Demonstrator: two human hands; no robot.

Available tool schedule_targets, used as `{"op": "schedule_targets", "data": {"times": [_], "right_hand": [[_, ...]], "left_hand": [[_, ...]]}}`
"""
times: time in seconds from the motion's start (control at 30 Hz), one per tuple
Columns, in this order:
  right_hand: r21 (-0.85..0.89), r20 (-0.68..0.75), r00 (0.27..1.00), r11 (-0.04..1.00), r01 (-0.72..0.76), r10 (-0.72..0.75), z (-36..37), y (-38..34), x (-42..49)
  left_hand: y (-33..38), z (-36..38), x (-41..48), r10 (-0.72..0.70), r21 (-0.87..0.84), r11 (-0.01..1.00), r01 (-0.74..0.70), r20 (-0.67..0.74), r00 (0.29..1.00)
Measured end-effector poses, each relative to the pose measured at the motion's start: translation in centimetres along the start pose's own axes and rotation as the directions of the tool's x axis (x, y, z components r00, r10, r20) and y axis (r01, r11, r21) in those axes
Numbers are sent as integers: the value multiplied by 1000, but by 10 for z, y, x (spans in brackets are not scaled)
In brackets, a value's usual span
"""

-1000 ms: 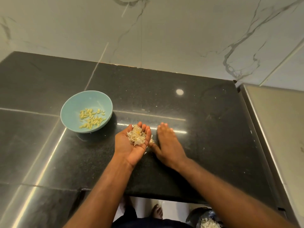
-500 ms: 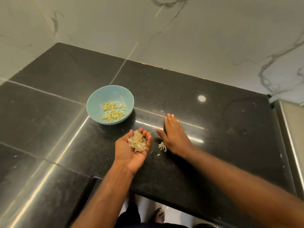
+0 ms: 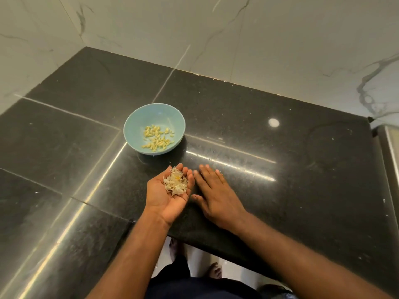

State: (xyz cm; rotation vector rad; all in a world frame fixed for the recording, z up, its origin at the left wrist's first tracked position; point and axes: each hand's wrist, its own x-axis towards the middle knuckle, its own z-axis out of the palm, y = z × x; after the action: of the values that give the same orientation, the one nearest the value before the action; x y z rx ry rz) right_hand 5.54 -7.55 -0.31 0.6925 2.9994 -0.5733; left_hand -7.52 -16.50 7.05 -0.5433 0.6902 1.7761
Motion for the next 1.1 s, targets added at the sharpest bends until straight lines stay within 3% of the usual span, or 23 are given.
{"op": "schedule_targets", "data": {"times": [0.1,0.17,0.27,0.43,0.5,0.6,0.7,0.77,0.87,1.1], "right_hand": [[-135,-46,995,988,78,-84,-1,3,31],[-96,-62,995,993,75,-81,-1,11,34],[25,-231,971,998,64,-57,7,26,3],[388,-390,876,913,-125,285,-10,48,-22],[362,-313,907,918,-161,282,-8,44,-11],[205,-129,988,977,-51,79,1,24,-11],[129,-162,985,989,78,-56,4,22,-15],[129,-284,958,989,78,-39,5,24,-15],[137,-349,936,991,5,43,8,25,-26],[119,-272,955,989,-88,118,-4,21,-34]], "left_hand": [[-6,-3,-6,-8,13,1000,8,-2,1000],[-11,-6,-11,-25,16,1000,25,0,1000],[-17,-13,-13,-65,23,998,65,-1,998],[-36,-21,-16,-151,93,985,148,25,988],[-46,-27,-15,-174,104,980,172,18,984],[-56,-34,-15,-199,98,976,193,52,979],[-61,-39,-17,-215,78,975,210,66,974],[-64,-41,-21,-212,84,975,207,59,975],[-66,-45,-28,-220,120,969,215,38,975],[-70,-63,-34,-362,235,905,353,-8,932]]}}
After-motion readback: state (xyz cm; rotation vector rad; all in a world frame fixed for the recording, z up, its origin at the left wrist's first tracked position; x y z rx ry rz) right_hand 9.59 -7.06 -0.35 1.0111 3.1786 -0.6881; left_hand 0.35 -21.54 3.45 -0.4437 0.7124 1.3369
